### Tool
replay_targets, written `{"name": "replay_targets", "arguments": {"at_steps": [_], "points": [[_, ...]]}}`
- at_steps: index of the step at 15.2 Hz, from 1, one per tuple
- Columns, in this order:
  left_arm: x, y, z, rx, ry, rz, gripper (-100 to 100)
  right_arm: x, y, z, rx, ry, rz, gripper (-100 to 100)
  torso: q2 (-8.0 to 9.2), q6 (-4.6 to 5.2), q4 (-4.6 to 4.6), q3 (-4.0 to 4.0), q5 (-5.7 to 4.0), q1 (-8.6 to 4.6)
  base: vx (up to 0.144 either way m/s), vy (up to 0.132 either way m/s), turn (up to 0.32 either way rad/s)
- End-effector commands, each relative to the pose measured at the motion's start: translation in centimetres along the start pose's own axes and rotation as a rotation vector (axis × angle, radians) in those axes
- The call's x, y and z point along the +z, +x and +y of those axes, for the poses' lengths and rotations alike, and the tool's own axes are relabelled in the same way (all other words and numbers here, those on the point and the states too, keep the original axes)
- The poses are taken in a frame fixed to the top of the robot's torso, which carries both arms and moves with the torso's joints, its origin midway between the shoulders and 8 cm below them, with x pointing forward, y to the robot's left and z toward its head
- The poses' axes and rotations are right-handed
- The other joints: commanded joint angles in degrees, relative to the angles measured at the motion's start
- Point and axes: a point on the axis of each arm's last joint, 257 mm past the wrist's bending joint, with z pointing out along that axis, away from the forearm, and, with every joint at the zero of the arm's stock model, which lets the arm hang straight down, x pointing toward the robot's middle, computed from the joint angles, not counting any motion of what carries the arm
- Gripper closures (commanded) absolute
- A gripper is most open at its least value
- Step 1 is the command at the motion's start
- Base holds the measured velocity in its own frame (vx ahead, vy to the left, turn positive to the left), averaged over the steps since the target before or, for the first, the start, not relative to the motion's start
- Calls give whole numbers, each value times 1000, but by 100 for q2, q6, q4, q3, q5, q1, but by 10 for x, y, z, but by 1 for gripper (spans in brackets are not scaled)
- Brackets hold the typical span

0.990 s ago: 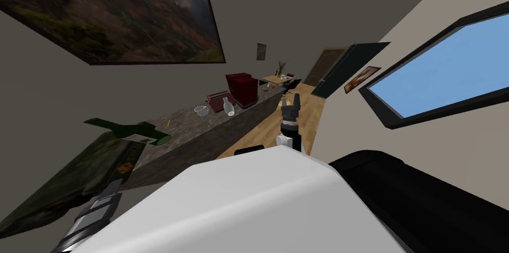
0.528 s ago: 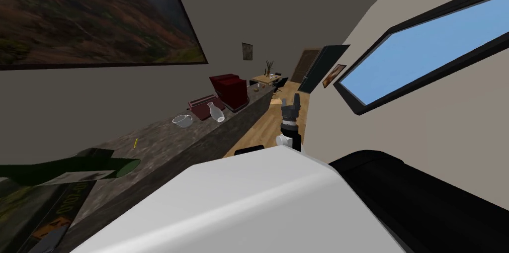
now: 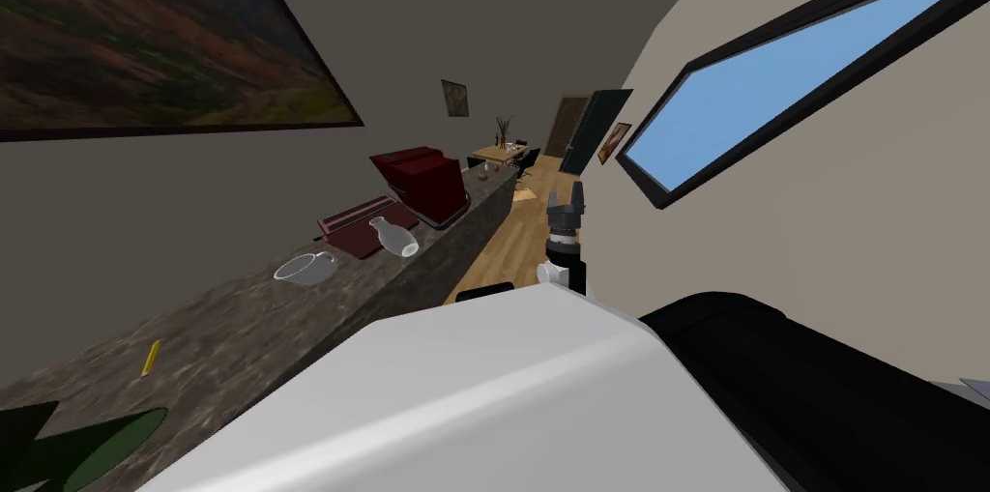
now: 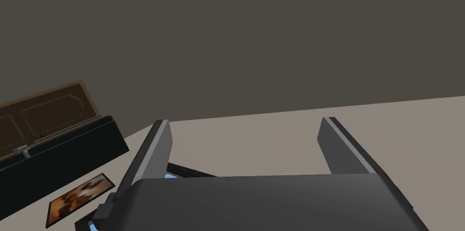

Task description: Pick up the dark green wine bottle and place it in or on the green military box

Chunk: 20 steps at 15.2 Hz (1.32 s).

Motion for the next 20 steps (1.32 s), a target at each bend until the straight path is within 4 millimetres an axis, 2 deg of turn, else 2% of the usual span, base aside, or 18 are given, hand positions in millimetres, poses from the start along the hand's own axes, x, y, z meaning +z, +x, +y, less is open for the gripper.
{"name": "replay_targets", "arguments": {"at_steps": [1,2,5,6,10,11,13,14,15,16,17,20], "points": [[-17,-23,33,55,-65,-7,-100,0,0,0,0,0,0,0,0,0,0,0,0,0,125,15,-476],[-18,-23,34,55,-69,-6,-100,0,0,0,0,0,0,0,-7,8,-1,-3,0,3,119,30,-339],[-52,-63,81,140,-172,-14,-100,0,0,0,0,0,0,0,-14,3,-3,-8,2,12,140,48,-343],[-52,-63,81,140,-172,-14,-100,0,0,0,0,0,0,0,-23,6,-4,-13,4,18,153,65,-269],[-88,-109,118,228,-267,-20,-100,0,0,0,0,0,0,0,-21,4,-4,-12,5,19,127,66,-285],[-88,-109,118,228,-267,-20,-100,0,0,0,0,0,0,0,-20,3,-4,-12,5,19,94,57,-184],[-103,-130,131,268,-307,-21,-100,0,0,0,0,0,0,0,-5,0,-1,-3,2,8,63,56,-184],[-106,-134,133,275,-314,-21,-100,0,0,0,0,0,0,0,-1,2,0,-1,1,9,65,71,-212],[-101,-127,127,261,-299,-21,-100,0,0,0,0,0,0,0,1,1,1,1,3,11,35,44,-73],[-102,-129,127,263,-302,-21,-100,0,0,0,0,0,0,0,9,-2,3,5,4,5,13,18,-6],[-102,-129,127,263,-301,-21,100,0,0,0,0,0,0,0,17,-4,6,10,2,-4,7,9,2],[-103,-130,128,264,-304,-23,100,0,0,0,0,0,0,0,25,4,12,17,10,-9,0,3,10]]}}
